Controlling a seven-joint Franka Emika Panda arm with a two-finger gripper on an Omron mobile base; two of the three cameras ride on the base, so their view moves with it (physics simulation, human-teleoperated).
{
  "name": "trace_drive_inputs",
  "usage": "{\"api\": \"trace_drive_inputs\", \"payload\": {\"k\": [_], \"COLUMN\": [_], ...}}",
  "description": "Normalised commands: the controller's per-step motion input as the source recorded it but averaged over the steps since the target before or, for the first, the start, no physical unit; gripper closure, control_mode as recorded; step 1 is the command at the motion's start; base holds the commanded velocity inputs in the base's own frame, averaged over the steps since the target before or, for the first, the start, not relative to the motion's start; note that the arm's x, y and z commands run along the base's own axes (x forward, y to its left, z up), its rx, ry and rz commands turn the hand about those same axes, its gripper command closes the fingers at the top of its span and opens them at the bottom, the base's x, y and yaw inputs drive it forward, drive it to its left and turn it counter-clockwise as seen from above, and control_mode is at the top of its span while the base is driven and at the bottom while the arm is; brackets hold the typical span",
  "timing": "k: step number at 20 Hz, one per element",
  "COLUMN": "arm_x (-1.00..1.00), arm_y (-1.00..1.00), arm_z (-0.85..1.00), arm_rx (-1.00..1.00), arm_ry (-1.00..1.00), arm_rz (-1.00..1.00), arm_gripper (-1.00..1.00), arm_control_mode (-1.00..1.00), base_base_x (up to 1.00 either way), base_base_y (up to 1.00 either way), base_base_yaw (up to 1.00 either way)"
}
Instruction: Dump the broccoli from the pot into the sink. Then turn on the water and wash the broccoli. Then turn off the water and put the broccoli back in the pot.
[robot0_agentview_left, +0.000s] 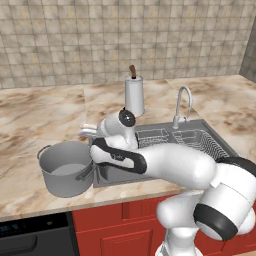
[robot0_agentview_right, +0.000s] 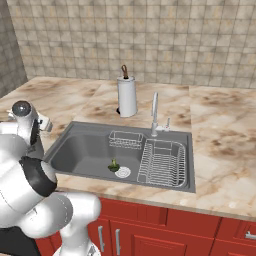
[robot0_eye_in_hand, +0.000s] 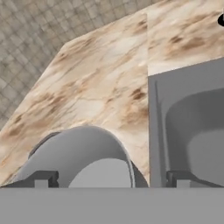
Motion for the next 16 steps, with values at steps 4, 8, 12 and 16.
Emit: {"api": "trace_drive_inputs", "payload": {"k": [4,8,12,16], "arm_x": [-0.26,-0.26,-0.25,-0.3], "arm_y": [-0.75,-0.61,-0.36,-0.31], "arm_z": [0.49,0.61,0.81,0.81], "arm_rx": [0.13,0.07,0.02,0.02], "arm_ry": [0.01,0.12,0.18,0.18], "arm_rz": [0.0,-0.18,-0.25,-0.25], "arm_gripper": [-1.0,-1.0,-1.0,-1.0], "arm_control_mode": [-1.0,-1.0,-1.0,-1.0], "base_base_x": [0.0,0.0,0.0,0.0], "base_base_y": [0.0,0.0,0.0,0.0], "base_base_yaw": [0.0,0.0,0.0,0.0]}}
